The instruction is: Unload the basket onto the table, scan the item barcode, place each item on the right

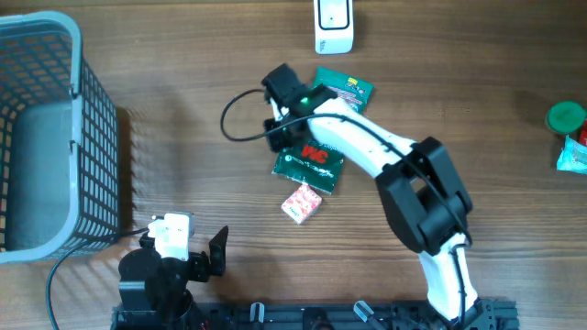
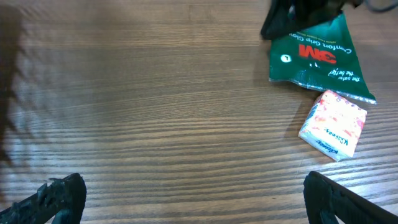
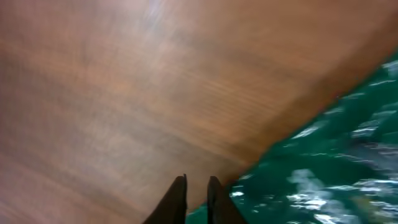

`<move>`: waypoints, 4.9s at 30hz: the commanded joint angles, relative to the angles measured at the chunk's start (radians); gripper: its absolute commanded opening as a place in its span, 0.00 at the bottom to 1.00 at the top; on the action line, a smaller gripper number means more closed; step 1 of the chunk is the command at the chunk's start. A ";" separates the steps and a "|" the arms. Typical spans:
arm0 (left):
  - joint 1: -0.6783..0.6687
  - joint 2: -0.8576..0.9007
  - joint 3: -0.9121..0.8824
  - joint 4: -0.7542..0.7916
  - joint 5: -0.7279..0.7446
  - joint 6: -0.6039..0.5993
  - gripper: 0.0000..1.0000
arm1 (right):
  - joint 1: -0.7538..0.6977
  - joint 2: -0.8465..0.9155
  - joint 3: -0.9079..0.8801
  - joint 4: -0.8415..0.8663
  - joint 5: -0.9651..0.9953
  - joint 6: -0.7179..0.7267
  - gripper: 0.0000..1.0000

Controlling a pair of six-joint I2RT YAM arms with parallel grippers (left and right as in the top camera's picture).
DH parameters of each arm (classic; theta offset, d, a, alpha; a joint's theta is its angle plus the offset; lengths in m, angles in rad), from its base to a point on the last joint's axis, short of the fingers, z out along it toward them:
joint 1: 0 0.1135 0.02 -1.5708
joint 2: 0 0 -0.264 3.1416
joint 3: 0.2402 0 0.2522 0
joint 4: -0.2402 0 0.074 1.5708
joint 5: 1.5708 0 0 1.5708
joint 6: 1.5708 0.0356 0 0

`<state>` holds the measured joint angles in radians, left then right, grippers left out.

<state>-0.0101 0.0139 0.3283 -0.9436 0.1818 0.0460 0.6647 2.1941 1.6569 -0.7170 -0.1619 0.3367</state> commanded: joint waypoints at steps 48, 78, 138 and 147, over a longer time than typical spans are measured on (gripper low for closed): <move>0.006 -0.007 -0.001 -0.001 0.012 -0.006 1.00 | -0.207 0.103 0.016 0.110 0.108 -0.175 1.00; 0.006 -0.007 -0.001 -0.001 0.012 -0.006 1.00 | -0.166 -0.085 0.022 -0.296 0.276 0.116 1.00; 0.006 -0.007 -0.001 -0.001 0.012 -0.006 1.00 | -0.043 -0.188 -0.246 -0.167 0.259 0.161 1.00; 0.006 -0.007 -0.001 -0.001 0.012 -0.006 1.00 | -0.042 -0.182 -0.448 0.037 0.255 0.133 1.00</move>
<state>-0.0101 0.0135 0.3283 -0.9436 0.1818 0.0460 0.6174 1.9957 1.2858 -0.7311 0.1127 0.4980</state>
